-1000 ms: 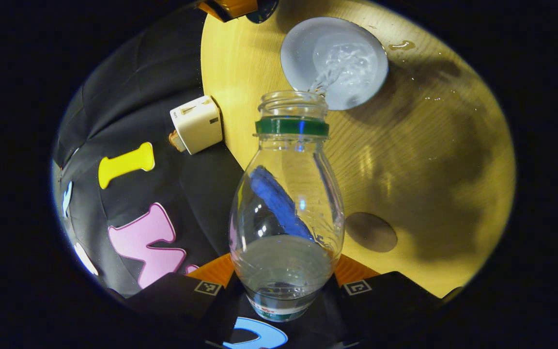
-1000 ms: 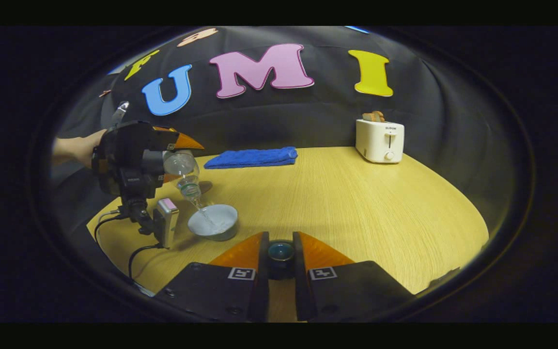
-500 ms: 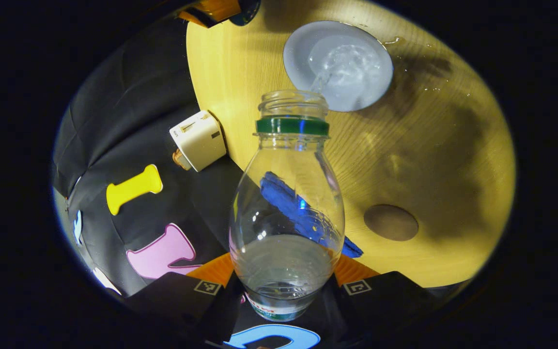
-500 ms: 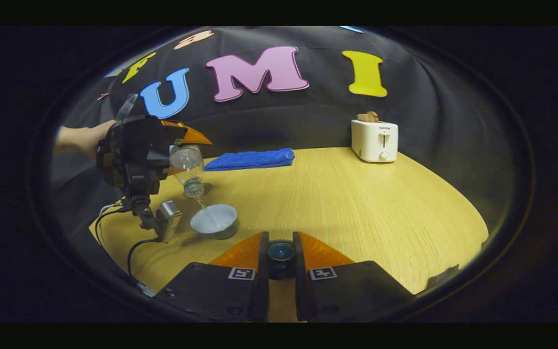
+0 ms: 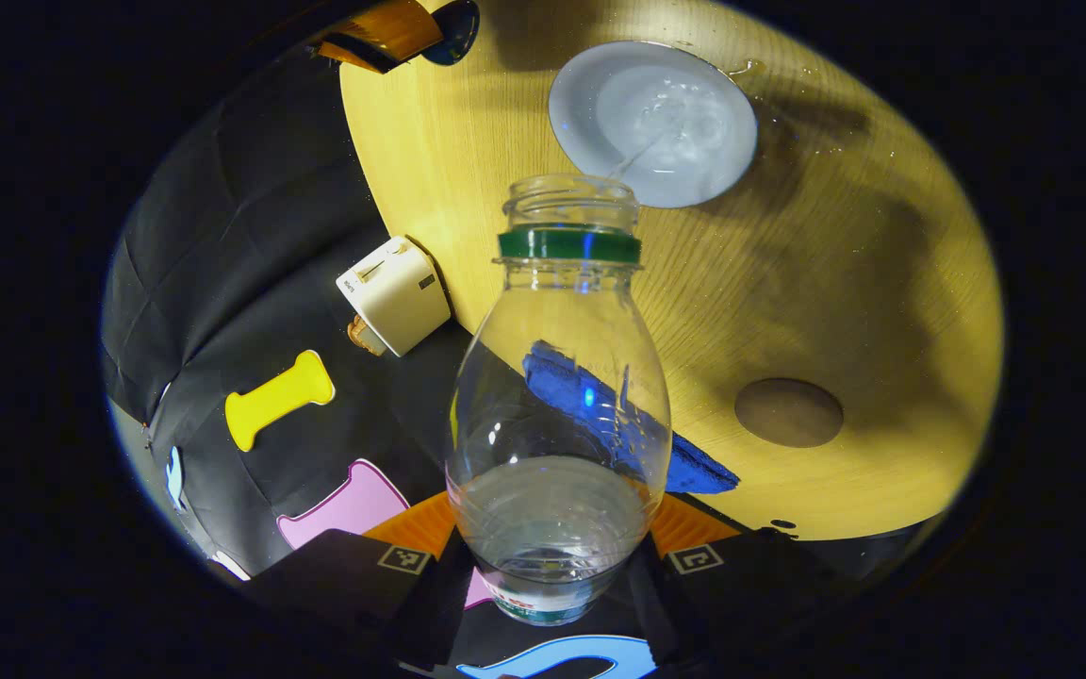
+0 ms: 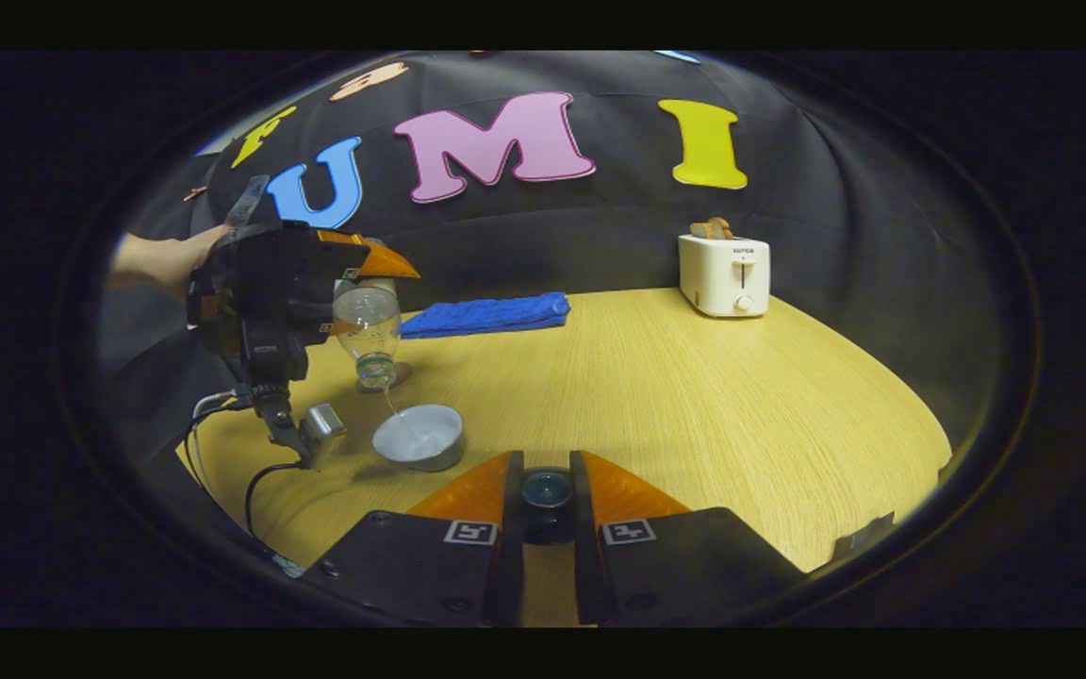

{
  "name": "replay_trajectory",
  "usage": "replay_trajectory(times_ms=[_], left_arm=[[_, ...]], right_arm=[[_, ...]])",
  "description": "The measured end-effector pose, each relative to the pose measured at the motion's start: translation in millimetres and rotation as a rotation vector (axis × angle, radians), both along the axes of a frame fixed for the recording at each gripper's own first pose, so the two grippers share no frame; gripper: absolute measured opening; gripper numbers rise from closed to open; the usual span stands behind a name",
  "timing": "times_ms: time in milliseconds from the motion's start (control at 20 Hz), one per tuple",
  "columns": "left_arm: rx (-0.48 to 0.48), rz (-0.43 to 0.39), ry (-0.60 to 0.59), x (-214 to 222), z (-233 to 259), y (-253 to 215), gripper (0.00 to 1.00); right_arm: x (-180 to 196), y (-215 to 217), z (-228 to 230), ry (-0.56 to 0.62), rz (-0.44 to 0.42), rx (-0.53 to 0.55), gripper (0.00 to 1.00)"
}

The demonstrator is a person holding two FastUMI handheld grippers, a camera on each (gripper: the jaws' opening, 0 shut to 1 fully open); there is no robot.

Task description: Open the teacup lid with one hand, grasp the water bottle and pour water into the teacup with the other hand; after pouring, place the water bottle on the coaster and then close the teacup lid.

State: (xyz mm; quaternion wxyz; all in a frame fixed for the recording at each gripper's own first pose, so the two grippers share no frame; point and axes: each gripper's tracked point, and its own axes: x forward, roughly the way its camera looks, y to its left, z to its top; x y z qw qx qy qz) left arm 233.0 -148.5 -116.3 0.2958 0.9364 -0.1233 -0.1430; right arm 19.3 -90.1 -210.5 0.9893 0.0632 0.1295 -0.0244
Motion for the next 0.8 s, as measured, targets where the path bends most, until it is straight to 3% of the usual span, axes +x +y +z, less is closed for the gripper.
replay_trajectory(times_ms=[50,100,500,600,800], left_arm=[[-0.001,0.002,0.002,-1,0,0,0.76],[-0.003,0.003,0.002,0,0,0,0.76],[-0.070,0.011,0.018,0,-5,6,0.76],[-0.140,0.017,0.055,-1,-7,10,0.76],[-0.405,0.018,0.135,-20,13,15,0.76]], right_arm=[[1,1,2,-0.004,0.002,-0.001,0.21],[3,2,3,-0.006,0.002,-0.002,0.26],[8,4,11,-0.002,-0.002,-0.004,0.25],[9,4,20,-0.006,-0.006,-0.008,0.25],[9,2,41,-0.009,-0.010,-0.036,0.25]])
